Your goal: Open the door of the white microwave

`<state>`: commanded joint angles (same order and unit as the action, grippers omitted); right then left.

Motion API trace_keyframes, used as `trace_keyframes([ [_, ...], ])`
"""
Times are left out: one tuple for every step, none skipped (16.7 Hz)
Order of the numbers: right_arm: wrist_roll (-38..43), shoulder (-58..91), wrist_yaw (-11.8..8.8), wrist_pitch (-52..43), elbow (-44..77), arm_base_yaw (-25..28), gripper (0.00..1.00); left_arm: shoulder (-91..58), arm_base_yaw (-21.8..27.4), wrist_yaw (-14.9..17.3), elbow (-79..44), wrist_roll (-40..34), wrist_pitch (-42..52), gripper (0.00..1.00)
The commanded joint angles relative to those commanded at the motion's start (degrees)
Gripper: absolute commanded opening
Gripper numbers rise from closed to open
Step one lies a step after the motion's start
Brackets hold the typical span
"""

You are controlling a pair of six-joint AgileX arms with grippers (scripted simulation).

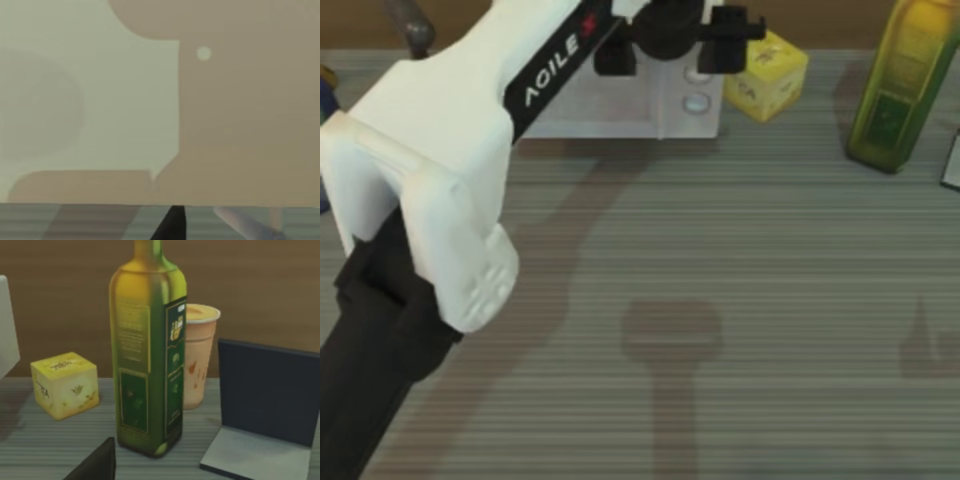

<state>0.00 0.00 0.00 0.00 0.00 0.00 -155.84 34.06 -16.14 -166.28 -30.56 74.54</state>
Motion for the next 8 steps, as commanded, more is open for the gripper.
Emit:
trace_keyframes([
  [0.0, 0.0, 0.0, 0.0, 0.0, 0.0, 1.0, 0.0, 0.0, 0.0, 0.0, 0.0, 0.0, 0.32],
  [0.0, 0.0, 0.0, 0.0, 0.0, 0.0, 1.0, 0.0, 0.0, 0.0, 0.0, 0.0, 0.0, 0.25],
  [0.0, 0.0, 0.0, 0.0, 0.0, 0.0, 1.0, 0.0, 0.0, 0.0, 0.0, 0.0, 0.0, 0.17],
  [0.0, 0.0, 0.0, 0.0, 0.0, 0.0, 1.0, 0.0, 0.0, 0.0, 0.0, 0.0, 0.0, 0.1],
  [0.0, 0.0, 0.0, 0.0, 0.0, 0.0, 1.0, 0.0, 0.0, 0.0, 0.0, 0.0, 0.0, 0.02],
  [0.0, 0.0, 0.0, 0.0, 0.0, 0.0, 1.0, 0.0, 0.0, 0.0, 0.0, 0.0, 0.0, 0.0],
  [0.0, 0.0, 0.0, 0.0, 0.0, 0.0, 1.0, 0.0, 0.0, 0.0, 0.0, 0.0, 0.0, 0.0],
  [0.0, 0.0, 0.0, 0.0, 0.0, 0.0, 1.0, 0.0, 0.0, 0.0, 0.0, 0.0, 0.0, 0.0],
])
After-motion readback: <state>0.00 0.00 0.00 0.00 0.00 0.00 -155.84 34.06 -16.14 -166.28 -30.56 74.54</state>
